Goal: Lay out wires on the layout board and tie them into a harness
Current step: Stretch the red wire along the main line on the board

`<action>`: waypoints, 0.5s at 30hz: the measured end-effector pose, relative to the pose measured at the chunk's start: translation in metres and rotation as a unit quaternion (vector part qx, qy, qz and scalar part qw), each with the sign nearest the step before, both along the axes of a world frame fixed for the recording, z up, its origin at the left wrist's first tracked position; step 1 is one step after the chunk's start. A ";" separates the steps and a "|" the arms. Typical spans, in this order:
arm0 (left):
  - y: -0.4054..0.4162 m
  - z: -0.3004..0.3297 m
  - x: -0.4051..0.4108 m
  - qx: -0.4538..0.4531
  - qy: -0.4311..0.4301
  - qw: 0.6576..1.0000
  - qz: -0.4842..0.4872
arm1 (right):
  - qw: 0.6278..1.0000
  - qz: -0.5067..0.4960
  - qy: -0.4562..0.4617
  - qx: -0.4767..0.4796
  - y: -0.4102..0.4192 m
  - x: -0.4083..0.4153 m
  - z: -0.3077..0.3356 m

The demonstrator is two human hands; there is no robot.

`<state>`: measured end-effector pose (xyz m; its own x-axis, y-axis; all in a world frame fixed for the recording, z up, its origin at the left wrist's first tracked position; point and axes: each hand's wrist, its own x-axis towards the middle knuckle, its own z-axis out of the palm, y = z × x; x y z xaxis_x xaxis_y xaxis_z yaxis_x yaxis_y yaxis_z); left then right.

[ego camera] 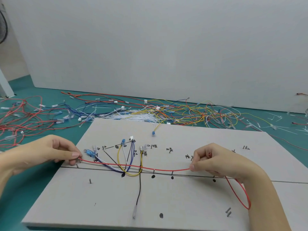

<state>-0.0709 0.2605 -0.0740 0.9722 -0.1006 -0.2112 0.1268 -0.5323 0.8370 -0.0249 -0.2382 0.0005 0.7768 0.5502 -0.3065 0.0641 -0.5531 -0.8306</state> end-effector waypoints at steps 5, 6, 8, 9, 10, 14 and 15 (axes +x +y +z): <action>-0.010 0.004 -0.001 -0.004 -0.001 1.000 0.001 | 1.000 0.004 -0.007 0.000 -0.001 0.001 0.001; -0.011 0.005 -0.002 -0.004 0.001 1.000 0.005 | 1.000 0.005 -0.006 0.000 -0.002 0.001 0.001; -0.011 0.006 -0.002 0.003 -0.001 1.000 0.013 | 1.000 0.011 -0.001 0.003 -0.004 0.000 0.001; -0.012 0.006 -0.003 0.007 -0.001 1.000 0.014 | 1.000 0.015 0.001 0.002 -0.004 0.000 0.001; -0.012 0.007 -0.005 0.009 -0.001 1.000 0.014 | 1.000 0.019 0.000 -0.002 -0.004 -0.001 0.001; -0.020 0.016 -0.007 0.013 -0.064 0.997 0.038 | 0.999 0.028 -0.008 -0.019 -0.003 -0.003 0.003; -0.024 0.020 -0.007 0.008 -0.087 0.995 0.048 | 0.999 0.031 -0.009 -0.019 -0.003 -0.004 0.004</action>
